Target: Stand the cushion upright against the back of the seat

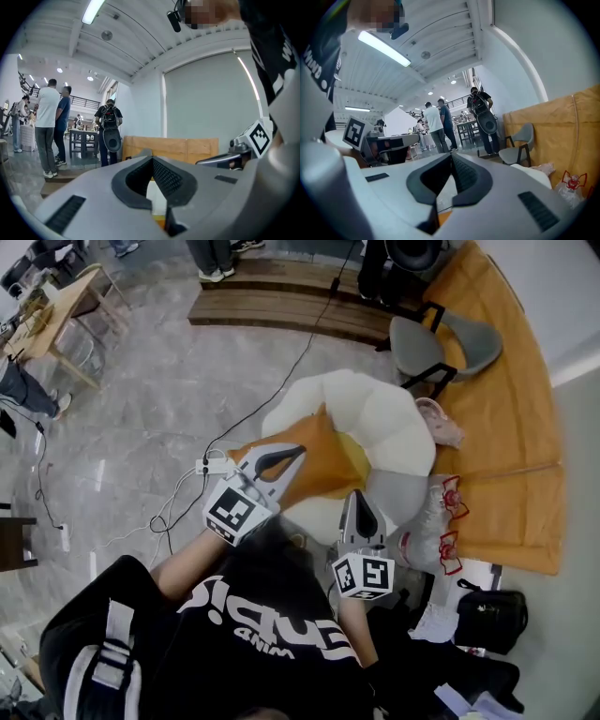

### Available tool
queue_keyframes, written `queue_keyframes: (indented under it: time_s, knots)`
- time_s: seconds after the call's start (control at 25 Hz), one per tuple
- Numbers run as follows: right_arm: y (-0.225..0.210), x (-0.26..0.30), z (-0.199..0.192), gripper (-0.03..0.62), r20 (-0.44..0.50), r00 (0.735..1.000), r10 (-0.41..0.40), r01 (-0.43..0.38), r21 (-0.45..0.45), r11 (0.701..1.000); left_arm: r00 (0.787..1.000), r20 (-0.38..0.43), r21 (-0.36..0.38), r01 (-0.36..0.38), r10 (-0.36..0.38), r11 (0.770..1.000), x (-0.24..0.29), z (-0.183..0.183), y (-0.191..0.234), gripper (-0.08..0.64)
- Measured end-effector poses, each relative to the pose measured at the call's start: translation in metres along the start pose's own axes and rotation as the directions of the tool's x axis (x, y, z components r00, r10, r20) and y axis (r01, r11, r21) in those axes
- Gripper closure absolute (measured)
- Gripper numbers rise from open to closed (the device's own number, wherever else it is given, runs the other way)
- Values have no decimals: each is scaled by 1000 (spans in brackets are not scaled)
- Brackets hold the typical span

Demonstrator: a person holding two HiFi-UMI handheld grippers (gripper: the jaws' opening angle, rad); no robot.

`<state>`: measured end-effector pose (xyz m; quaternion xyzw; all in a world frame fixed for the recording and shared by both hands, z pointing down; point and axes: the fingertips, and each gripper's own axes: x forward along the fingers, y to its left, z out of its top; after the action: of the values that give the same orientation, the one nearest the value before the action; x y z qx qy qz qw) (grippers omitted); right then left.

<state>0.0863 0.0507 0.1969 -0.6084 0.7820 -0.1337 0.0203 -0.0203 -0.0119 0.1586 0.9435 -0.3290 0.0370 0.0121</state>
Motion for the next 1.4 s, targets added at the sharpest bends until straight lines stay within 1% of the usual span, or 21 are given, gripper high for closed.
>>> queue_keyframes:
  time_s: [0.2, 0.44, 0.6, 0.8, 0.92, 1.04, 1.24, 1.4]
  knots:
    - [-9, 35, 2, 572, 0, 1000, -14, 14, 25, 1000, 999, -33, -16, 23, -24, 1000, 23, -11, 21, 552]
    - [-19, 76, -23, 572, -65, 998, -4, 6, 32, 999, 996, -78, -47, 26, -30, 999, 50, -41, 49, 552]
    - [-32, 99, -47, 572, -95, 995, -20, 25, 51, 998, 992, -116, -66, 43, -50, 997, 68, -71, 64, 552]
    - [-44, 135, -75, 572, -124, 992, -23, 31, 60, 998, 980, -183, -94, 66, -83, 993, 90, -122, 78, 552]
    - [-54, 151, -100, 572, -141, 990, -23, 34, 78, 996, 971, -220, -106, 70, -92, 992, 103, -152, 85, 552]
    - [-63, 159, -131, 572, -178, 984, -28, 45, 93, 995, 964, -248, -114, 64, -90, 991, 110, -185, 92, 552]
    - [-81, 171, -191, 572, -243, 969, -52, 87, 132, 987, 946, -305, -134, 71, -109, 988, 117, -247, 100, 552]
    - [-92, 181, -246, 572, -288, 955, -70, 123, 170, 978, 933, -343, -138, 62, -107, 989, 125, -297, 102, 552]
